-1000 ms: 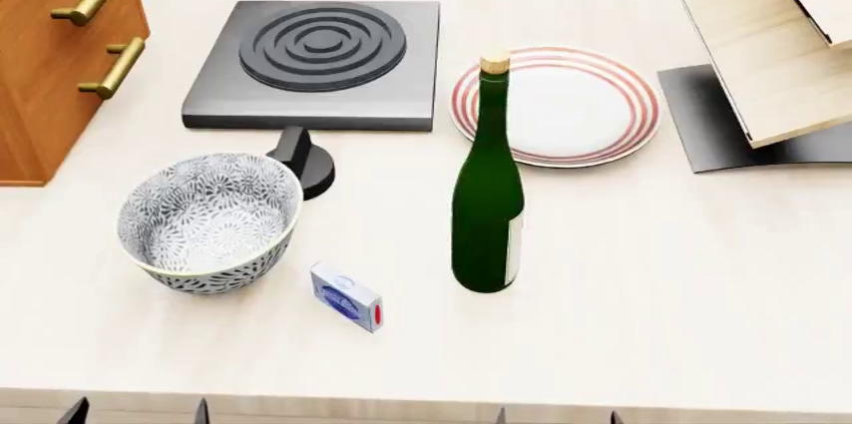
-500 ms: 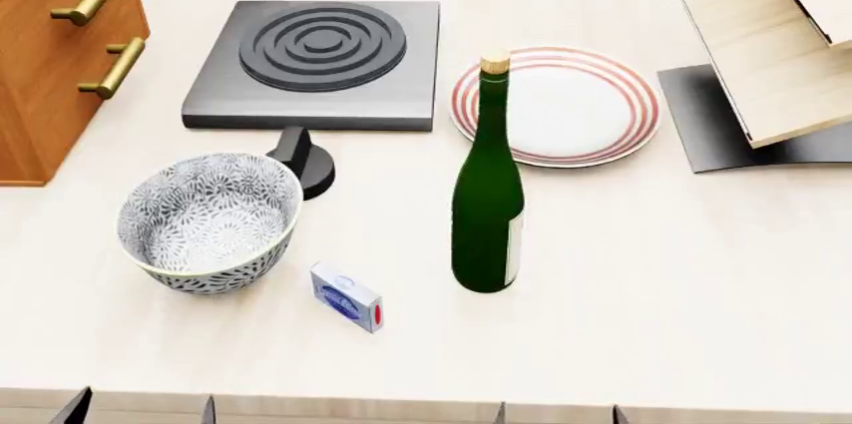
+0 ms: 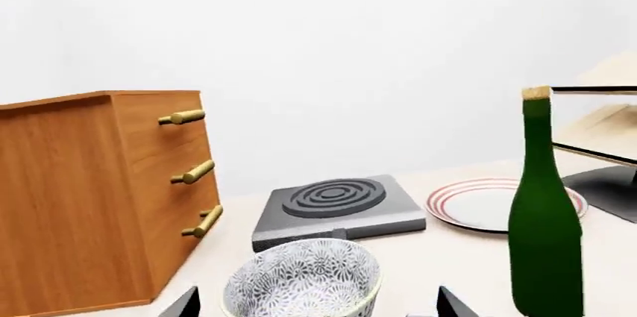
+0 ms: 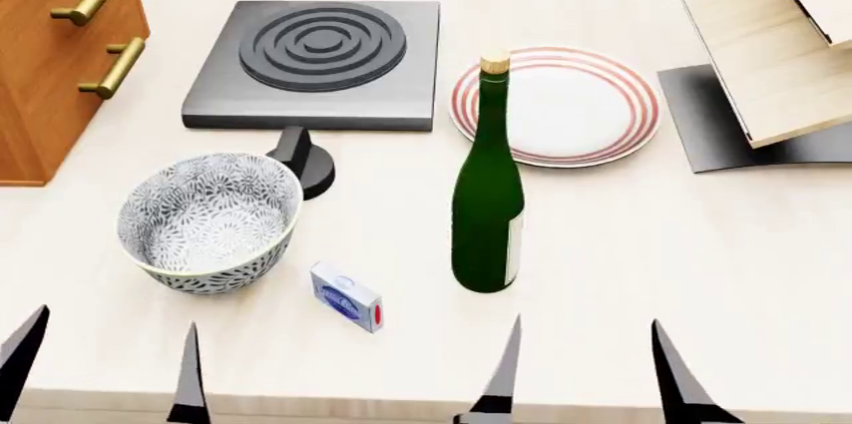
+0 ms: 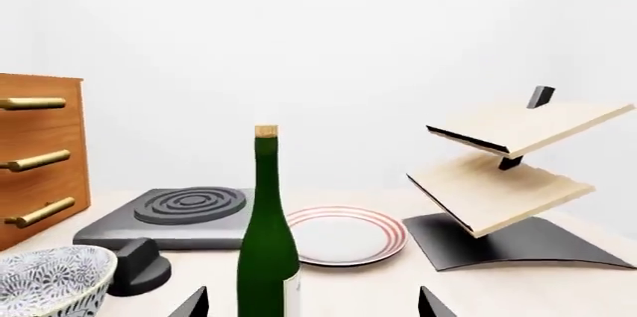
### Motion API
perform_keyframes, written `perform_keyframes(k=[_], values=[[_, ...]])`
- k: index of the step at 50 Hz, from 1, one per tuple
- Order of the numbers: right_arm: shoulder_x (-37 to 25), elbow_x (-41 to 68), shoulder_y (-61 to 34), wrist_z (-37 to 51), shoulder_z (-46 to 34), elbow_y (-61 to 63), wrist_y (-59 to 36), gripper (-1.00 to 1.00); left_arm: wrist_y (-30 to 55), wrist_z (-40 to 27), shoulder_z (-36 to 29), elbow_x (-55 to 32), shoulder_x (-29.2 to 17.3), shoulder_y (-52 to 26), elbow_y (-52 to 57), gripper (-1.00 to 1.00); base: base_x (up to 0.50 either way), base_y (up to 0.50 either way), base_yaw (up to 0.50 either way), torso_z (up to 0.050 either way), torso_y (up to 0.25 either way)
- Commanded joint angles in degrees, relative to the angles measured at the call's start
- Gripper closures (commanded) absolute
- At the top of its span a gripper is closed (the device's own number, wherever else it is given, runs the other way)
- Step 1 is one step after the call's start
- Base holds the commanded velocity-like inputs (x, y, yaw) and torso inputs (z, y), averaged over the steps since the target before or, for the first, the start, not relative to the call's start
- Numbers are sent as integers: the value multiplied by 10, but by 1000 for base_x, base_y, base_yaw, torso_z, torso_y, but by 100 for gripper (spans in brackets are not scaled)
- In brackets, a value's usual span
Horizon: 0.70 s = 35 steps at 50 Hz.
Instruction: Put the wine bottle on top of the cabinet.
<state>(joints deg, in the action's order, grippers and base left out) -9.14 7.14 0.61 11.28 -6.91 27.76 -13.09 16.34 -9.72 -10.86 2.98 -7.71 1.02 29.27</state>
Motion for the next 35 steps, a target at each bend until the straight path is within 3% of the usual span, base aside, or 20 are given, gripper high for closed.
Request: perform_keyframes(k=[1,19,35], values=[[-16,18,-9,17,5,149,-93,-100,80,-4,-11,10,-5,-6,130,-100,0,0,0,0,0],[-29,59,-35,36,13,268,-179,-100,184,-8,-22,14,-8,-37,264,-100,0,0,0,0,0],[-44,64,-41,44,3,277,-184,-100,191,-15,-30,10,-12,-41,275,-100,0,0,0,0,0]])
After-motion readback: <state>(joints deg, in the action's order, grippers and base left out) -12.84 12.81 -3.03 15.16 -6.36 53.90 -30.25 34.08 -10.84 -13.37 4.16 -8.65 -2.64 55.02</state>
